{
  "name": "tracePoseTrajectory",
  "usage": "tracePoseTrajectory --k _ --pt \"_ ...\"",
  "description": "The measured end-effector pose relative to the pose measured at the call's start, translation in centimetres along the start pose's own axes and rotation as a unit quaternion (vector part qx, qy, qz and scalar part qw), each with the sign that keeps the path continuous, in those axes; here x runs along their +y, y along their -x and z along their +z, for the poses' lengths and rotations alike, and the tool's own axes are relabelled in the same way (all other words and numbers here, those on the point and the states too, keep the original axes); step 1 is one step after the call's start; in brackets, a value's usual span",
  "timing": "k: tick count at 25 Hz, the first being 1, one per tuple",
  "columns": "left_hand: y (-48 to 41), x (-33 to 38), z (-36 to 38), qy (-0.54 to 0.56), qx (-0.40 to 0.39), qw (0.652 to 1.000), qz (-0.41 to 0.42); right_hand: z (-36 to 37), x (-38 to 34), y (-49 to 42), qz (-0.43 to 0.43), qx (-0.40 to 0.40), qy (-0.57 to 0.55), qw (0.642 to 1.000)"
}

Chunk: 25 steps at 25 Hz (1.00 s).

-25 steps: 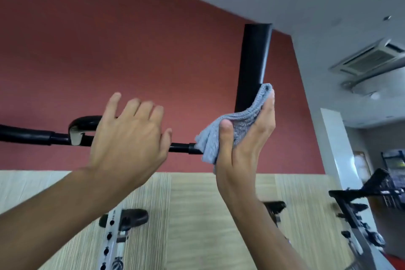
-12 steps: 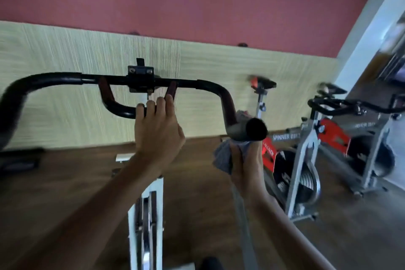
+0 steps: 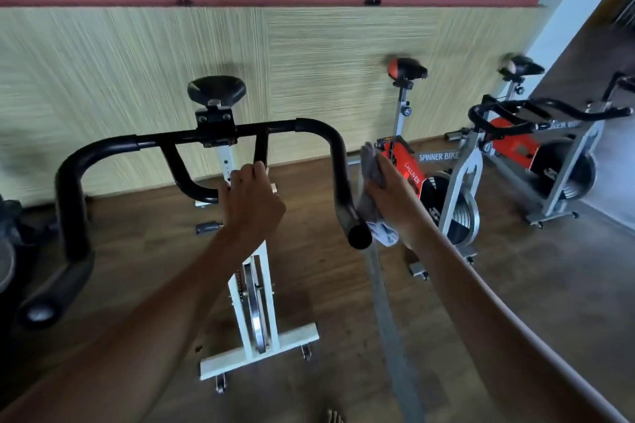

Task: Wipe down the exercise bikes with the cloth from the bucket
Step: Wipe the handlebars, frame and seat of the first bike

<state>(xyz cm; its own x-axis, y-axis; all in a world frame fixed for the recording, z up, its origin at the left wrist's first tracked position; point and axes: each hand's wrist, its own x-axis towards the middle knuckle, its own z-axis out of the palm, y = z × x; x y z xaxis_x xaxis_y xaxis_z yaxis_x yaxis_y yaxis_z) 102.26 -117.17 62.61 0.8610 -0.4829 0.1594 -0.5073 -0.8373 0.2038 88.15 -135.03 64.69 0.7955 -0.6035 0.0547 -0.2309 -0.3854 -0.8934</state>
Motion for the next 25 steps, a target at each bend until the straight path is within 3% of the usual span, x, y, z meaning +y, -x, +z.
tracePoseTrajectory --k 4,7,12,21,25 --pt "-1.9 -0.4 0.1 0.050 -0.017 0.998 0.022 3.4 -1.6 -4.3 -0.017 -0.102 0.131 0.986" --pt "-1.4 -1.2 1.8 0.002 0.000 0.999 0.048 4.2 -1.1 -5.3 0.003 -0.147 0.167 0.975" --pt "-0.6 -1.0 2.8 -0.013 0.046 0.998 0.029 3.9 -0.6 -4.9 0.005 -0.122 0.163 0.979" --pt "-1.2 0.3 1.3 0.022 0.045 0.999 0.017 2.7 -0.8 -4.5 -0.016 -0.076 0.090 0.993" --pt "-3.9 4.0 -0.8 0.096 0.043 0.991 0.088 -0.6 -0.4 -4.9 0.025 -0.028 0.030 0.999"
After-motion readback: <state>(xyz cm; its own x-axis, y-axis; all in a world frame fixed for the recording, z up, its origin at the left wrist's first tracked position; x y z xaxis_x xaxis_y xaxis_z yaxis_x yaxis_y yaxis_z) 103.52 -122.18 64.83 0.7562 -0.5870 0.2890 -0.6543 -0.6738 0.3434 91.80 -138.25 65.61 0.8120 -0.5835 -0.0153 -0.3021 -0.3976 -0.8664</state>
